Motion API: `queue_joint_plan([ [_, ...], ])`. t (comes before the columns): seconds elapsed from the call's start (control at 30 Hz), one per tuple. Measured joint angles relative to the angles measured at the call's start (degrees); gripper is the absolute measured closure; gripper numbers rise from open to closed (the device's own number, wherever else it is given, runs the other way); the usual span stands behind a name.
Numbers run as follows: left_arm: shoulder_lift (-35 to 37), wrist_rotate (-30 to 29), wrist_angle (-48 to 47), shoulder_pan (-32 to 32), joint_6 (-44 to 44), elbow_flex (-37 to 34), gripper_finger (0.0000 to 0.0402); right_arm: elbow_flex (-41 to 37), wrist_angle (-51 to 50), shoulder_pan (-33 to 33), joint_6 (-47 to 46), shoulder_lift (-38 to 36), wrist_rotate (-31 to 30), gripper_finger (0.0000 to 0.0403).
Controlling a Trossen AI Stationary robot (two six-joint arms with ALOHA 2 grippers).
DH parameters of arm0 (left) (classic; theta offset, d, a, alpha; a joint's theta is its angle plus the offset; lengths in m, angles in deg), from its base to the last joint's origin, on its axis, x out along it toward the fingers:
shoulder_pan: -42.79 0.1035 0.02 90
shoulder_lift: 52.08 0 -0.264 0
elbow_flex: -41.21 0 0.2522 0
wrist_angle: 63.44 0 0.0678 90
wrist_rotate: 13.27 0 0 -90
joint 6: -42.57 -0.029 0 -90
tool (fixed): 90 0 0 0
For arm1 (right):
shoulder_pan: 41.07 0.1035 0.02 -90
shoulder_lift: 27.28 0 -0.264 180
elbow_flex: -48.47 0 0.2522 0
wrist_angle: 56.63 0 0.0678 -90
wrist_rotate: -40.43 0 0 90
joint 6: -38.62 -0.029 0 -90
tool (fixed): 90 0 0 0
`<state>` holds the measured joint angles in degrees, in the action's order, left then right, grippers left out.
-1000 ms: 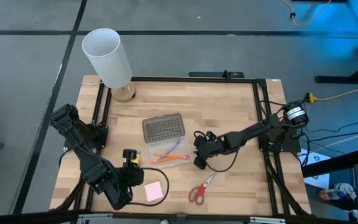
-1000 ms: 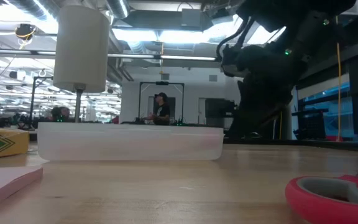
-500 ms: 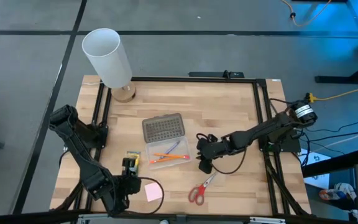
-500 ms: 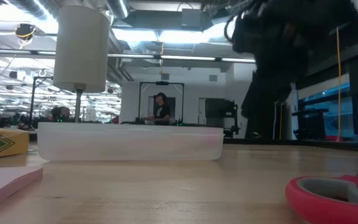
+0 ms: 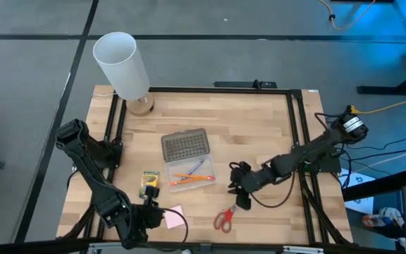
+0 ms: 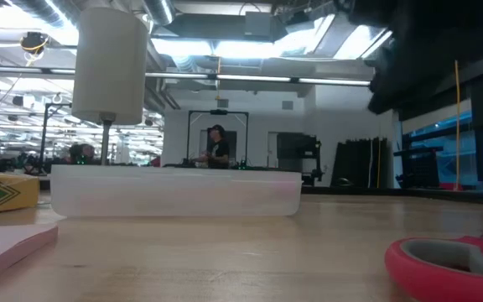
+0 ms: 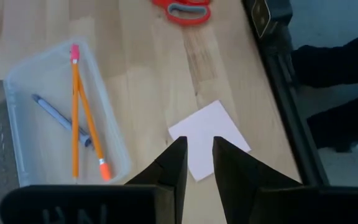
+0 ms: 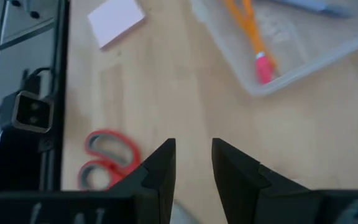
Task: Pack school essentials
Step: Put the red scissors into the gray supply box
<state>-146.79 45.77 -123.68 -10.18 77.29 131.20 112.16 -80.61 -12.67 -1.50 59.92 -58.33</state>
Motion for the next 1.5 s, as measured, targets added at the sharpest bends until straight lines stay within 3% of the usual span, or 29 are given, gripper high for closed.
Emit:
queue_joint_plan([
  [0.4,0.00,-0.10,-0.12,0.00,-0.83,0.00,0.0331,0.00,0.02,4.83,-0.07,0.00,-0.11,0.0297],
  [0.93,0.00,-0.10,-0.14,0.01,-0.43,0.00,0.0331,0.00,0.28,5.20,1.55,0.00,2.88,0.0296],
  [1.17,0.00,-0.10,-0.14,0.01,-0.35,0.00,0.0331,0.00,0.31,5.22,1.53,0.02,4.31,0.0248],
  [1.3,0.00,-0.10,-0.14,0.00,-0.35,0.00,0.0331,0.00,0.35,5.20,1.57,0.02,1.89,0.0217],
  [1.5,0.00,-0.10,-0.14,0.01,-0.33,0.00,0.0331,0.00,2.03,4.96,0.38,0.31,2.56,0.0208],
])
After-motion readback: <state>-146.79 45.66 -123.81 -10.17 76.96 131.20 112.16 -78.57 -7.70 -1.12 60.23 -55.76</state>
